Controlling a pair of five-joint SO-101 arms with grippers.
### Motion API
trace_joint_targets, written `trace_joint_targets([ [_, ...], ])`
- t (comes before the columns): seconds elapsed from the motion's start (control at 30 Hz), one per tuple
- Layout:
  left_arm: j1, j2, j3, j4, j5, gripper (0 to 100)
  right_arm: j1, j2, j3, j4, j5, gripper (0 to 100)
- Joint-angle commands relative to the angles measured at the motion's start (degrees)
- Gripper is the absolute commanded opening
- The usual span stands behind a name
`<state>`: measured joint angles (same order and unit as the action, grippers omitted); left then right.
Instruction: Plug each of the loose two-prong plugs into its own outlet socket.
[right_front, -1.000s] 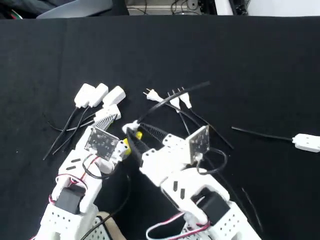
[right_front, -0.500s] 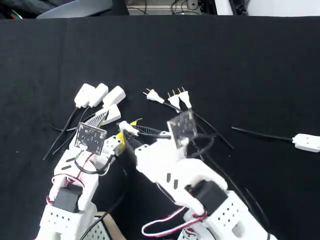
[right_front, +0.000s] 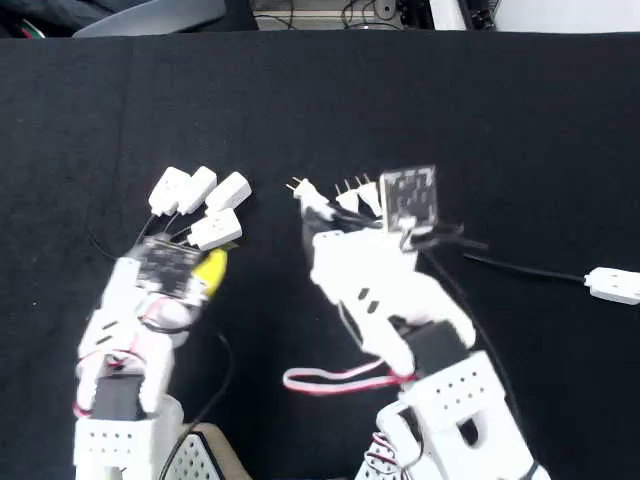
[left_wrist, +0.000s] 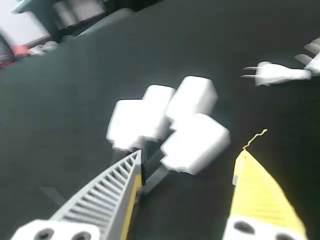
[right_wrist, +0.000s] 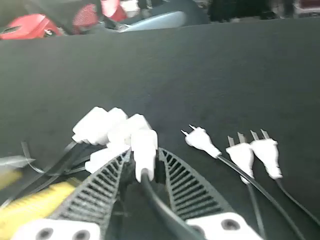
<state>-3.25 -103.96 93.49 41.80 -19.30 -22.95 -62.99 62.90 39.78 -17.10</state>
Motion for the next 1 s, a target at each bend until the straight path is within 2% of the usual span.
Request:
trace_joint_targets([
  [0.0,-12.00,-0.35,-10.33,0.53,11.78,23,3.25,10.59,-11.21,6.33,0.79,1.1],
  [0.07,-11.91,-0.26,-10.68,0.35,15.47,19,3.43,19.21,-16.66,10.55,2.11,1.1],
  [0.23,-5.67,4.57,-12.18,0.44,8.97,18,4.92,40.84,-30.73,19.16,9.32,1.1],
  [0.4,-1.10,23.38,-21.58,0.44,3.08,22,10.73,54.73,-41.98,24.09,13.19,1.1],
  [0.7,-2.51,63.21,-46.02,0.35,-8.88,22,12.04,56.92,-43.56,24.35,13.27,1.1],
  [0.97,-3.12,92.84,-68.18,1.23,-9.67,22,12.04,57.19,-43.56,24.26,13.27,1.1],
])
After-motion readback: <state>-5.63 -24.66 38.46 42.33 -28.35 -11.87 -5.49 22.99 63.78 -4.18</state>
